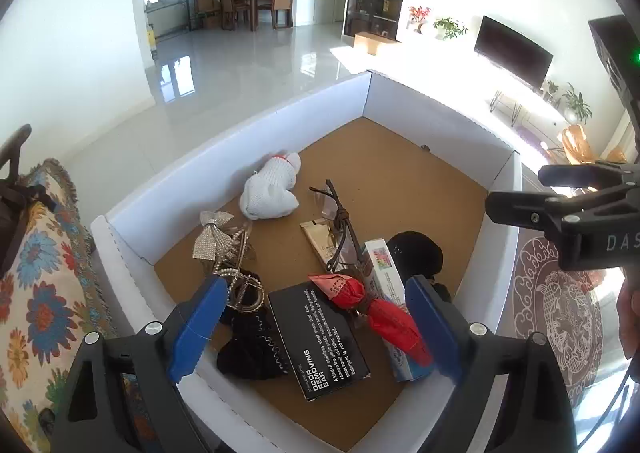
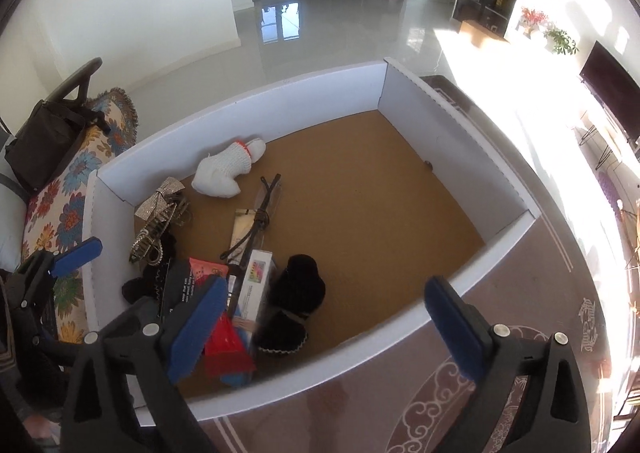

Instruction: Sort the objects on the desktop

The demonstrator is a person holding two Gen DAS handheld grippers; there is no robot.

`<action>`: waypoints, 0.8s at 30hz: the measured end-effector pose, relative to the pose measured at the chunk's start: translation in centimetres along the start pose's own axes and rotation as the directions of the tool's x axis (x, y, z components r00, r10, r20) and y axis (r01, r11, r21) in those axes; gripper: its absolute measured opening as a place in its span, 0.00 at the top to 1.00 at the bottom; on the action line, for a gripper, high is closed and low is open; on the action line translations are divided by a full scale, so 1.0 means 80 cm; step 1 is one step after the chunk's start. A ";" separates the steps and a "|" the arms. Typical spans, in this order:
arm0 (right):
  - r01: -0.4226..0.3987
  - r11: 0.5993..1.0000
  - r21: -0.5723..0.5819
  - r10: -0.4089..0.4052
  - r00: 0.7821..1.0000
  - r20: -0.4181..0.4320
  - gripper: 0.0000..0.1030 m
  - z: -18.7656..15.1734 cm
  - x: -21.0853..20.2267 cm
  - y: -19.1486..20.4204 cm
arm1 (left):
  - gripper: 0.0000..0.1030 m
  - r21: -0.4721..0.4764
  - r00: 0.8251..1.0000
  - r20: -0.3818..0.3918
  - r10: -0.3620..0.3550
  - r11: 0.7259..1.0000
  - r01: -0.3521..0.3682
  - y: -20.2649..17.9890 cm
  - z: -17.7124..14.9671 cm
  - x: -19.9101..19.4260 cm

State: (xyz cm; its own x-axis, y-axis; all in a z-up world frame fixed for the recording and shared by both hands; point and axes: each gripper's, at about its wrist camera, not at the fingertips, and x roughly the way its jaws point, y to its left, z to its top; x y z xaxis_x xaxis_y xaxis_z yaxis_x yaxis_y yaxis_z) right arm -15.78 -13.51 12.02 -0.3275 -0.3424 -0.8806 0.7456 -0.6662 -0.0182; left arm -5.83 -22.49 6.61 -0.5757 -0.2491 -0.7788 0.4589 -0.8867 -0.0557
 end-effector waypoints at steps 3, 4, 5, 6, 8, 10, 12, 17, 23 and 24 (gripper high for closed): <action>0.013 1.000 -0.005 -0.013 1.000 -0.010 0.04 -0.011 -0.004 -0.005 | 0.12 -0.021 0.998 0.039 0.054 0.998 -0.053 0.000 0.001 -0.021; 0.016 1.000 -0.008 -0.016 1.000 -0.013 0.04 -0.014 -0.003 -0.006 | 0.11 -0.031 0.997 0.042 0.058 0.998 -0.057 0.001 0.002 -0.024; 0.017 1.000 -0.013 -0.017 1.000 -0.018 0.04 -0.017 -0.001 -0.005 | 0.11 -0.039 0.997 0.043 0.058 0.998 -0.057 0.002 0.003 -0.025; 0.017 1.000 -0.018 -0.018 1.000 -0.022 0.04 -0.020 0.002 -0.004 | 0.11 -0.046 0.997 0.041 0.061 0.997 -0.059 0.002 0.005 -0.025; 0.017 0.999 -0.030 -0.018 0.999 -0.030 0.04 -0.026 0.008 -0.001 | 0.11 -0.058 0.996 0.028 0.084 0.995 -0.083 0.004 0.006 -0.025; 0.012 0.999 -0.046 -0.014 0.999 -0.041 0.04 -0.030 0.014 0.005 | 0.11 -0.066 0.996 0.029 0.089 0.994 -0.087 0.005 0.006 -0.026; 0.011 0.998 -0.063 -0.014 0.999 -0.046 0.04 -0.033 0.020 0.010 | 0.11 -0.067 0.996 0.034 0.084 0.994 -0.082 0.004 0.004 -0.028; 0.003 0.998 -0.064 -0.006 0.999 -0.041 0.04 -0.037 0.026 0.011 | 0.11 -0.072 0.997 0.022 0.068 0.995 -0.066 0.000 0.004 -0.026; -0.003 0.999 -0.039 0.001 0.999 -0.032 0.04 -0.038 0.033 0.008 | 0.00 -0.153 0.999 0.037 0.007 0.988 -0.002 0.005 0.003 -0.029; -0.003 0.999 -0.036 0.002 1.000 -0.031 0.04 -0.038 0.034 0.008 | 0.00 -0.172 0.998 0.056 0.004 0.985 0.006 0.006 0.003 -0.033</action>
State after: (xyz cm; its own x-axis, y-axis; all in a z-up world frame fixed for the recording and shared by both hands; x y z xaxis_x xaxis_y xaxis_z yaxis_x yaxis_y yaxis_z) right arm -14.42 -12.88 8.19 -0.3076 -0.3230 -0.8950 0.7673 -0.6405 -0.0326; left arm -4.24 -22.36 8.79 -0.6111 -0.2736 -0.7428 0.5651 -0.8079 -0.1673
